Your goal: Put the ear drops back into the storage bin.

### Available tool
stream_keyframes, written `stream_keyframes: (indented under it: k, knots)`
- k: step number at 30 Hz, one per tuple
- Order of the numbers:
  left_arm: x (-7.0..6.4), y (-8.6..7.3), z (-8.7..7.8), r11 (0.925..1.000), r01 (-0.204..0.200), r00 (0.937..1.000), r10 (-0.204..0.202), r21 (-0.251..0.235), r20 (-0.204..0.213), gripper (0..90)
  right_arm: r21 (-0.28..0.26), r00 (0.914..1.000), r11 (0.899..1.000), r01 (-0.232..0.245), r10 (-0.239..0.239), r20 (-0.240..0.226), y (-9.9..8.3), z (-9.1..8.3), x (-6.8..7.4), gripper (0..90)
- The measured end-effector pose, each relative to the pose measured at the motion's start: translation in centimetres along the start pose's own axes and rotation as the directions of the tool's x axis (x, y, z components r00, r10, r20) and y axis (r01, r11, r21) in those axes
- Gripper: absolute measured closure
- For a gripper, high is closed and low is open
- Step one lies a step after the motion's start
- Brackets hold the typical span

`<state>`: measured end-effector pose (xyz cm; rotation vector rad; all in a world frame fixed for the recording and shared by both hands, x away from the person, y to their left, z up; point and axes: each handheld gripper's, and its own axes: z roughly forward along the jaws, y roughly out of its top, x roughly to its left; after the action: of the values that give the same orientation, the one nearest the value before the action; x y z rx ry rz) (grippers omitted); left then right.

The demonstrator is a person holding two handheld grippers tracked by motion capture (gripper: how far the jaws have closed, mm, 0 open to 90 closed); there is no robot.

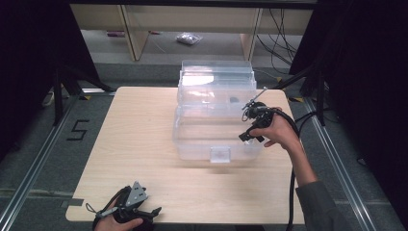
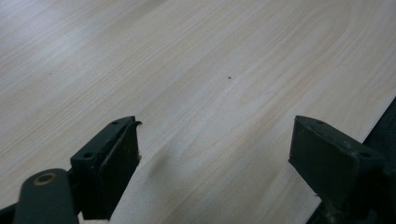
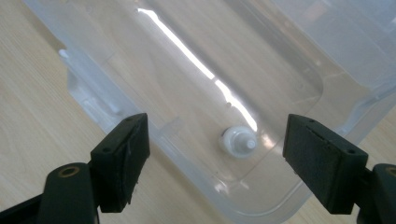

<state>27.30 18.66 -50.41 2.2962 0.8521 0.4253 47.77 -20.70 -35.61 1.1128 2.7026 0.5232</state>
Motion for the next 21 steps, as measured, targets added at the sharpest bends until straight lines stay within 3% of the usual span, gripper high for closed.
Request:
stream_keyframes:
  k: [4,6,11,12,16,17,20,21]
  knots:
    - [-0.1,0.0,0.2,0.9995,0.020,0.9997,-0.020,-0.025,-0.010,15.4,-0.016,0.9998,1.000,0.018,-0.017,0.011,-0.4,-0.6,0.5,23.5]
    - [0.0,0.0,0.0,1.0000,0.004,1.0000,-0.004,0.001,0.000,15.4,-0.029,0.9995,0.999,0.025,-0.024,0.018,-0.6,-1.1,0.9,23.5]
    - [0.0,0.0,0.0,1.0000,-0.008,1.0000,0.008,-0.002,-0.006,15.3,-0.050,0.9996,0.998,0.022,-0.021,0.018,-1.1,-1.6,1.4,23.3]
    - [-0.1,0.0,0.2,0.9996,0.017,0.9998,-0.017,-0.022,-0.009,15.4,-0.057,0.9995,0.998,0.027,-0.026,0.018,-1.4,-1.7,1.7,23.3]
    - [-0.1,0.0,0.2,0.9996,0.020,0.9998,-0.020,-0.022,-0.010,15.3,-0.068,0.9990,0.997,0.042,-0.041,0.021,-2.0,-1.8,1.9,22.7]
    - [-0.2,0.0,0.3,0.9989,0.039,0.9992,-0.040,-0.027,-0.005,15.3,-0.071,0.9992,0.997,0.037,-0.036,0.016,-2.2,-1.9,2.0,22.8]
    - [-0.2,0.0,0.2,0.9996,0.018,0.9998,-0.018,-0.020,-0.009,15.4,-0.088,0.9994,0.996,0.030,-0.028,0.019,-2.5,-2.2,2.3,22.7]
    - [-0.2,0.0,0.3,0.9993,0.028,0.9996,-0.028,-0.023,-0.011,15.3,-0.096,0.9993,0.995,0.036,-0.035,0.016,-2.6,-2.2,2.4,22.8]
